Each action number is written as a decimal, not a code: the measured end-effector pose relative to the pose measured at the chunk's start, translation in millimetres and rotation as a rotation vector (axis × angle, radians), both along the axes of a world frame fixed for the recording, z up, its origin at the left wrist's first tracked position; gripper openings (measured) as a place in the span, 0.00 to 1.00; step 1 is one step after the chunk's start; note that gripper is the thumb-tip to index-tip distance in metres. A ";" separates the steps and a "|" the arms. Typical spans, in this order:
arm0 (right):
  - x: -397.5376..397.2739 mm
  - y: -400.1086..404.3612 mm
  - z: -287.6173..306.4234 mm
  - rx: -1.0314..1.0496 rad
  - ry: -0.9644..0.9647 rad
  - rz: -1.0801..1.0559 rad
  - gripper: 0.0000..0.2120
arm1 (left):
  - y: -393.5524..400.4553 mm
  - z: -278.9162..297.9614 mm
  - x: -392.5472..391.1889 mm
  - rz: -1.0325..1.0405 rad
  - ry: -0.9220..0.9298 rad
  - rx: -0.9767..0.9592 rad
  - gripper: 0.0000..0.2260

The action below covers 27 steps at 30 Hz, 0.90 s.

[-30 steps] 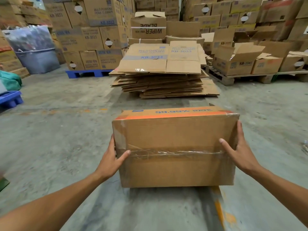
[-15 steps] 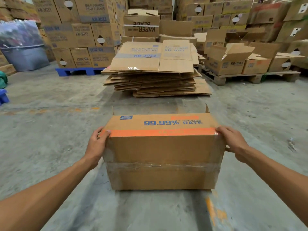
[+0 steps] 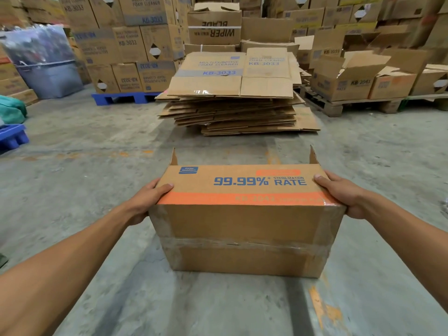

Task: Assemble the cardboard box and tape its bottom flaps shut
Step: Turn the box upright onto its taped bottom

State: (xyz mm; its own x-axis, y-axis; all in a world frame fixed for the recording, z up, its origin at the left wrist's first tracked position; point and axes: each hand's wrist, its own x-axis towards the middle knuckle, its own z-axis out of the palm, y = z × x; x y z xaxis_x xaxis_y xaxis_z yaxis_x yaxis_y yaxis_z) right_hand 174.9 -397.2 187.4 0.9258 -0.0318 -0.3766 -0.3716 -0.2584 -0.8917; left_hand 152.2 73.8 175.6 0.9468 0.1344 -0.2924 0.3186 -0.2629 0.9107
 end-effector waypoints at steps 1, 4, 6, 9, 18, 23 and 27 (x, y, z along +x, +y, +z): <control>-0.5 2.4 1.9 0.013 -0.004 -0.005 0.18 | -1.4 0.7 0.8 0.009 -0.002 -0.005 0.21; -5.3 9.6 9.0 0.006 -0.026 -0.013 0.16 | -5.4 4.6 -1.5 0.016 -0.015 0.020 0.20; -6.9 10.4 13.4 -0.014 -0.063 -0.011 0.17 | -5.6 7.8 -4.0 0.017 -0.075 0.064 0.19; -12.0 13.2 24.6 -0.073 -0.233 -0.026 0.18 | 1.3 16.5 -4.0 0.056 -0.259 0.145 0.20; -36.1 16.3 -18.3 -0.190 -0.697 0.000 0.31 | -8.5 -16.4 -27.9 0.128 -0.586 0.200 0.35; -58.7 21.7 -59.0 -0.205 -0.534 0.067 0.36 | -9.6 -70.0 -55.0 0.125 -0.404 0.161 0.31; -62.4 25.6 -65.1 -0.216 -0.485 0.028 0.36 | -13.4 -76.3 -59.1 0.136 -0.355 0.186 0.32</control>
State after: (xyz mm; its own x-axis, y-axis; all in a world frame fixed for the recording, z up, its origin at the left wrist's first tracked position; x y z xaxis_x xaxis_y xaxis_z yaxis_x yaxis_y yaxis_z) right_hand 112.4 -371.6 122.3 0.9936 -0.0343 0.1072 0.0796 -0.4589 -0.8849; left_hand 93.1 60.4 99.3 0.9545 0.2845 0.0896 0.0369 -0.4106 0.9111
